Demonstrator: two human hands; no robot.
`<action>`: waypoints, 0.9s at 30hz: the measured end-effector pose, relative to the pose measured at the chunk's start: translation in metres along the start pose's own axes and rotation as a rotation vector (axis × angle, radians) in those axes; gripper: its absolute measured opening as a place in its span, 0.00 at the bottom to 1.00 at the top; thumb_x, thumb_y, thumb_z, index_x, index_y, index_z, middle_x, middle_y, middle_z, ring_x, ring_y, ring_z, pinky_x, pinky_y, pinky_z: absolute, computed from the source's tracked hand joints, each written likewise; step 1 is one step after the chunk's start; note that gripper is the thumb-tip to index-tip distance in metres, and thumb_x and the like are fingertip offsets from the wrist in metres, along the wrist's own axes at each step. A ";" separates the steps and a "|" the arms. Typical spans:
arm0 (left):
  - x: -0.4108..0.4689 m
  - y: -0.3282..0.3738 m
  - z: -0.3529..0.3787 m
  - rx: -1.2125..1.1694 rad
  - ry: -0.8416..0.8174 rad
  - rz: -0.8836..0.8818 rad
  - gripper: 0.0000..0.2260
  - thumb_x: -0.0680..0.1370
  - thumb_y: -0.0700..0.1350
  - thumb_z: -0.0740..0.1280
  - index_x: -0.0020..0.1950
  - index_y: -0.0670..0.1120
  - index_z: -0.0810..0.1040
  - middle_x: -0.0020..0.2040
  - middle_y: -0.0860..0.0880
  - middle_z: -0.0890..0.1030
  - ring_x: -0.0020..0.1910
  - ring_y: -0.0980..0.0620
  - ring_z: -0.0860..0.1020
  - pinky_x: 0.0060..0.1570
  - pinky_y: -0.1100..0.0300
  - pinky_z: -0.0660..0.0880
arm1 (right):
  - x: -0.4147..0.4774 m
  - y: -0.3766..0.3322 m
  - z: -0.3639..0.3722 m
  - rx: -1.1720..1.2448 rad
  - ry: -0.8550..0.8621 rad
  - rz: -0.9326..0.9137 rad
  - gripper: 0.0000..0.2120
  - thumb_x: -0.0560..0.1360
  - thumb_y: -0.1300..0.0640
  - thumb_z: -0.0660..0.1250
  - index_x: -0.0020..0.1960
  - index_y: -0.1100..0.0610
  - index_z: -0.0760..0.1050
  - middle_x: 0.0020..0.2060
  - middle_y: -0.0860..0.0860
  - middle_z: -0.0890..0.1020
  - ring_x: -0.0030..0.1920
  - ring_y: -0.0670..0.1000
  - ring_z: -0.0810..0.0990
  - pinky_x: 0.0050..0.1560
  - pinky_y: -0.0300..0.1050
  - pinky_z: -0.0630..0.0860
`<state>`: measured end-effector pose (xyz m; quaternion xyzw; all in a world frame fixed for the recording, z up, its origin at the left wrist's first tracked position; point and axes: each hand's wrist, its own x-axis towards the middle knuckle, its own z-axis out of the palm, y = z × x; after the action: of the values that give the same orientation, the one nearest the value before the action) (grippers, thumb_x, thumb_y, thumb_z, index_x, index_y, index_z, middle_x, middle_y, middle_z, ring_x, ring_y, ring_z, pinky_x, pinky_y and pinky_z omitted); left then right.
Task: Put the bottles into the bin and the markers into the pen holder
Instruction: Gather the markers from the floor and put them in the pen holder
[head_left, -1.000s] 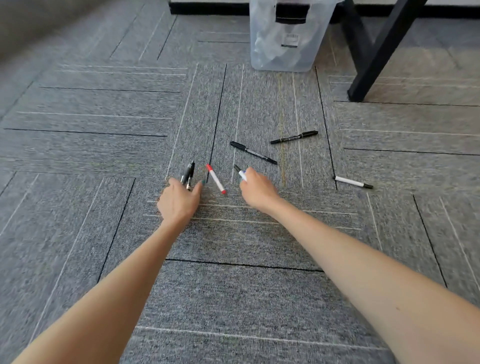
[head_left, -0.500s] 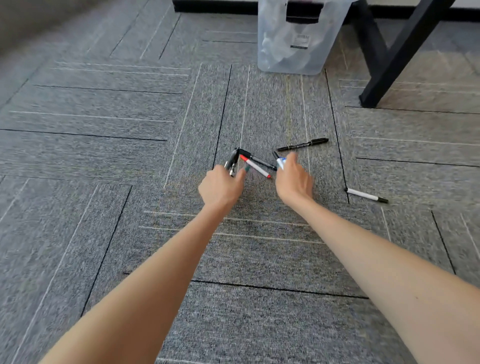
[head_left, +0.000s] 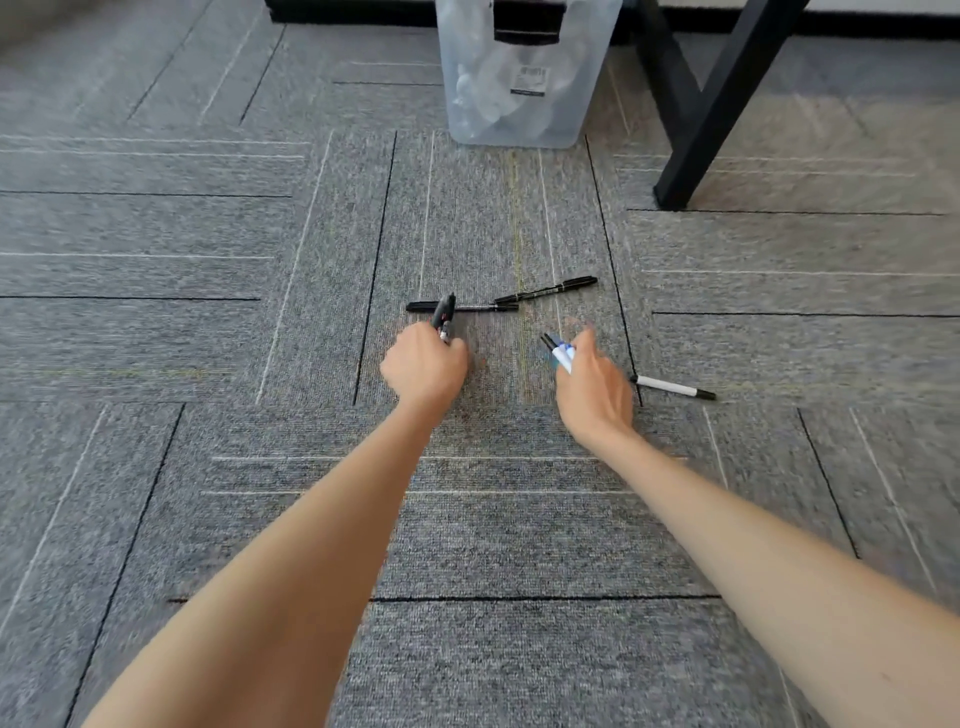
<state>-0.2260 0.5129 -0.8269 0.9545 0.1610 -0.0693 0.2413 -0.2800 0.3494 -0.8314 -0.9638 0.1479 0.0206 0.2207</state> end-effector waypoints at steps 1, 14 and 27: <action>-0.003 0.000 0.000 -0.001 0.009 0.018 0.09 0.78 0.49 0.63 0.45 0.43 0.74 0.35 0.48 0.77 0.32 0.48 0.76 0.36 0.59 0.76 | -0.001 0.001 -0.002 0.007 0.000 -0.010 0.17 0.81 0.61 0.60 0.68 0.63 0.64 0.33 0.48 0.72 0.28 0.45 0.69 0.24 0.39 0.65; -0.017 0.012 0.017 -0.045 -0.039 0.301 0.12 0.81 0.47 0.62 0.56 0.38 0.74 0.34 0.48 0.76 0.23 0.54 0.68 0.22 0.63 0.63 | -0.005 0.063 -0.050 -0.372 0.027 0.158 0.20 0.75 0.65 0.65 0.65 0.66 0.67 0.36 0.52 0.76 0.31 0.50 0.70 0.26 0.42 0.59; 0.012 0.021 0.000 0.162 0.123 0.497 0.15 0.76 0.35 0.66 0.63 0.41 0.74 0.63 0.44 0.71 0.29 0.58 0.66 0.25 0.68 0.59 | -0.002 0.039 -0.031 -0.340 -0.057 -0.100 0.16 0.83 0.58 0.56 0.67 0.65 0.68 0.39 0.52 0.75 0.29 0.48 0.70 0.28 0.38 0.69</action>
<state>-0.2076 0.4989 -0.8206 0.9834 -0.0699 0.0376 0.1635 -0.2946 0.3029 -0.8195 -0.9924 0.0881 0.0616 0.0595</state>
